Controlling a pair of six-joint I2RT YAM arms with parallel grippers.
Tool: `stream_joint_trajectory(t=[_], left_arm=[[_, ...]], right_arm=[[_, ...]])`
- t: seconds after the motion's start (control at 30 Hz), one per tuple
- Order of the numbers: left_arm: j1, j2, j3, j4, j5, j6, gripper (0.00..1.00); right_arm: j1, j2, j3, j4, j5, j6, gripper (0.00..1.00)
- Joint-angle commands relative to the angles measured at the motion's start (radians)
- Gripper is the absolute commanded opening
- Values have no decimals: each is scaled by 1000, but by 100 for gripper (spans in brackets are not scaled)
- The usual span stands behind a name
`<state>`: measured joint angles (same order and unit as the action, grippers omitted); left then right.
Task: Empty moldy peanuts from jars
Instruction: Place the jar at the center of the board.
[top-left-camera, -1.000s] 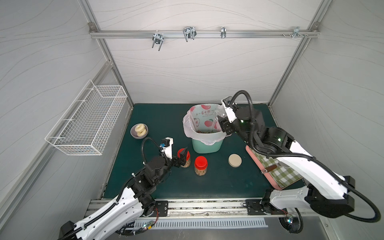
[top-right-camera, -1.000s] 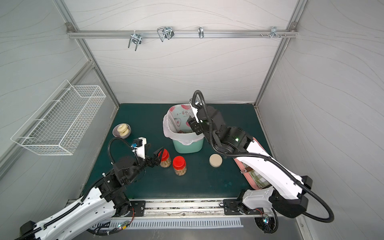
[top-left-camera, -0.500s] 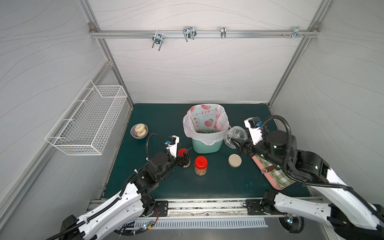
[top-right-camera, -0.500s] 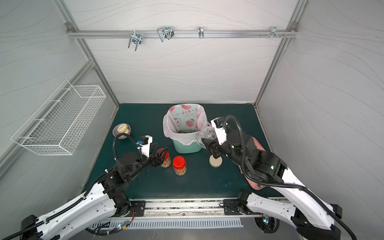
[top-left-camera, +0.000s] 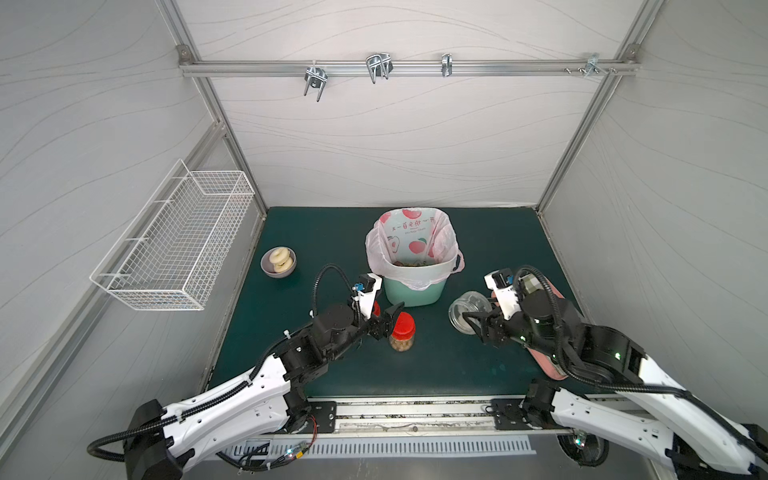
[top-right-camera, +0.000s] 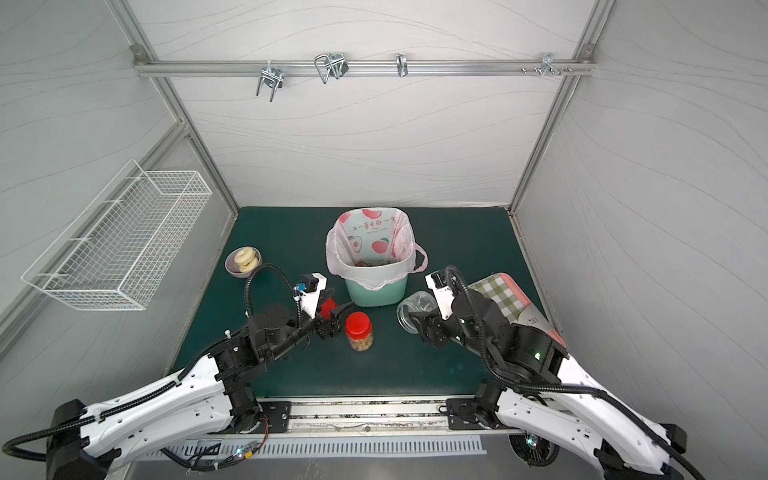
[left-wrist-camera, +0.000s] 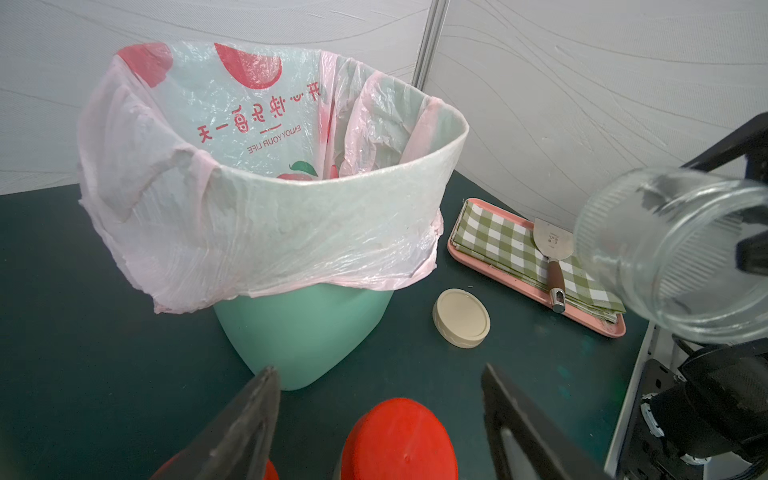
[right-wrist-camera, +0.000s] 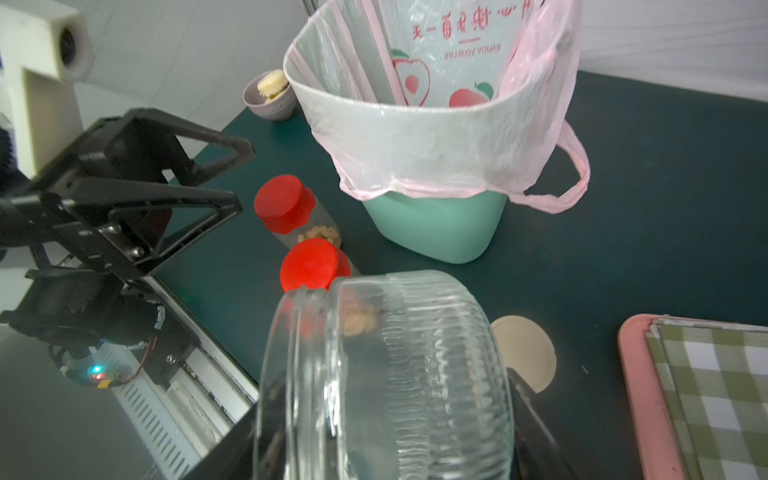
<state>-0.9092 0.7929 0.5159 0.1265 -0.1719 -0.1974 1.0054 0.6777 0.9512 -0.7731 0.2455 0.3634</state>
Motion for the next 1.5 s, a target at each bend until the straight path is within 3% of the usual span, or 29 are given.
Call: stream_joint_trajectory(t=[0.0,0.2,0.43,0.9,1.03,1.23,1.47], left_arm=[[-6,6,55,66,11,2,75],[-40,59,81,102,60,-5,72],[-118,167,151,120,71,15,72],[-132,288,210,125,97,-5,71],[-132,323,229,133,129,-17,66],[-132,367,263,111,144,-25,46],[-133,411,294,95,163,-30,40]], right_arm=[[-4,-24,-16,73,-47,42,0],[-4,-2,-42,116,-89,75,0],[-4,70,-20,113,-36,116,0],[-6,98,-3,167,-32,141,0],[-5,96,-14,194,-50,147,0],[-1,105,-14,207,-52,147,0],[18,109,-18,230,-40,135,0]])
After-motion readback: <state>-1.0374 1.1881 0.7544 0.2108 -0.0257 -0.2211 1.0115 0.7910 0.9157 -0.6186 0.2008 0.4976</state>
